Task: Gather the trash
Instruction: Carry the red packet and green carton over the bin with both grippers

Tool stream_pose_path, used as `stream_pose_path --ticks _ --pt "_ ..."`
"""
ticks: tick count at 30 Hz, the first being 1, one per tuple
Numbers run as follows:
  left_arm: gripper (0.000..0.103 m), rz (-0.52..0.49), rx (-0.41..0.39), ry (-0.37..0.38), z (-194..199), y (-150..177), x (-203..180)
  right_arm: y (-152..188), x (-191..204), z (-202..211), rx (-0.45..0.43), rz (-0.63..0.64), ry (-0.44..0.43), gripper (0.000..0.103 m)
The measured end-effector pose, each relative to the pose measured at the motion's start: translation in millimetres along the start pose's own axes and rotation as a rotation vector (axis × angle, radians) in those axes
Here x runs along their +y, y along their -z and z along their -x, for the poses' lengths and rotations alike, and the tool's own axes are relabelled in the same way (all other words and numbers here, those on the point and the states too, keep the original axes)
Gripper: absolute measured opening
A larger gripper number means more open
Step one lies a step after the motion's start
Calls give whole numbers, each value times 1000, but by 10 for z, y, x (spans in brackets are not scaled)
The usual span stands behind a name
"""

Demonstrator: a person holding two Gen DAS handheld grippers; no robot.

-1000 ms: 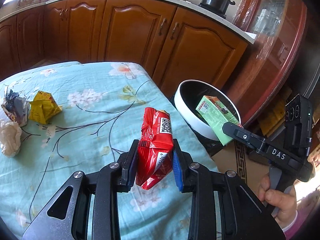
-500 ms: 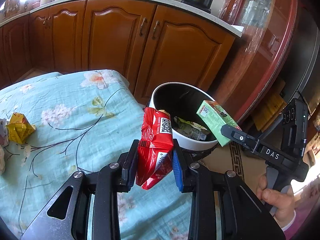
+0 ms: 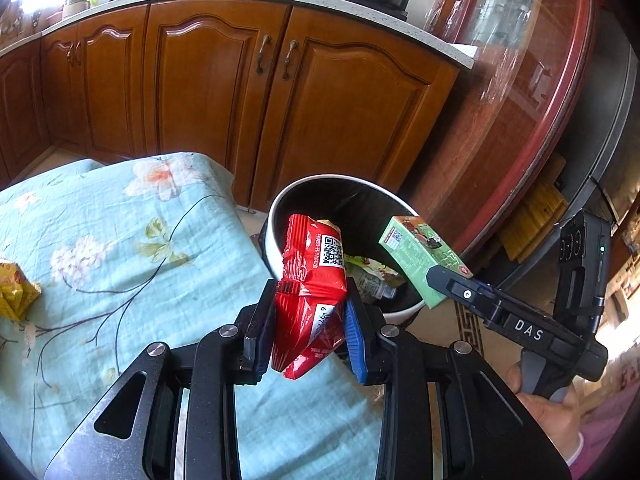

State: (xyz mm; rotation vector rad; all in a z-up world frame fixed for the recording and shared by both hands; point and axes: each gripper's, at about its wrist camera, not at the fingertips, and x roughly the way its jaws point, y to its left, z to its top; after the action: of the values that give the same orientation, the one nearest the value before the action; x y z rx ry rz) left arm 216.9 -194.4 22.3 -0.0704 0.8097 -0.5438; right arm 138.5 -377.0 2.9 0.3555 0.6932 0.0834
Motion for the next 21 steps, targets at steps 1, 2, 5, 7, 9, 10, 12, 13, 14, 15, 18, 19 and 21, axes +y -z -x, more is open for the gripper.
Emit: stream_pose_path --ticks 1,2,5,7,9,10,12,13,14,15,18,19,21 --pt "29 -4 -1 0 -18 -25 -15 -11 -6 -7 -1 0 1 55" --pt "29 -7 0 0 -41 -50 -31 -23 -10 -14 -1 1 3 55" --pt "29 -11 7 4 -128 -119 -70 -74 -29 -43 0 2 9 55" --pt "29 -9 19 14 -196 -158 -87 -118 -30 -78 4 8 14 55" --pt "29 -9 32 15 -271 -190 -99 -161 -23 -119 7 20 25 55" --pt "29 -8 38 14 -311 -202 -104 -184 -25 -144 9 24 29 55" --pt "29 -9 51 10 -390 -237 -114 -222 -27 -190 15 33 39 55" --pt "29 -10 56 6 -427 -256 -123 -239 -27 -208 17 38 43 55" --pt "29 -12 60 4 -465 -278 -136 -258 -29 -228 18 42 49 55" --pt "29 -13 64 3 -498 -299 -142 -273 -40 -243 21 44 52 55" --pt "31 -21 79 -1 -600 -350 -176 -310 -62 -301 36 50 62 55" --pt "32 -25 84 -4 -633 -362 -190 -323 -68 -319 39 51 66 55" --pt "36 -25 96 -6 -701 -388 -227 -346 -74 -355 45 57 78 55"
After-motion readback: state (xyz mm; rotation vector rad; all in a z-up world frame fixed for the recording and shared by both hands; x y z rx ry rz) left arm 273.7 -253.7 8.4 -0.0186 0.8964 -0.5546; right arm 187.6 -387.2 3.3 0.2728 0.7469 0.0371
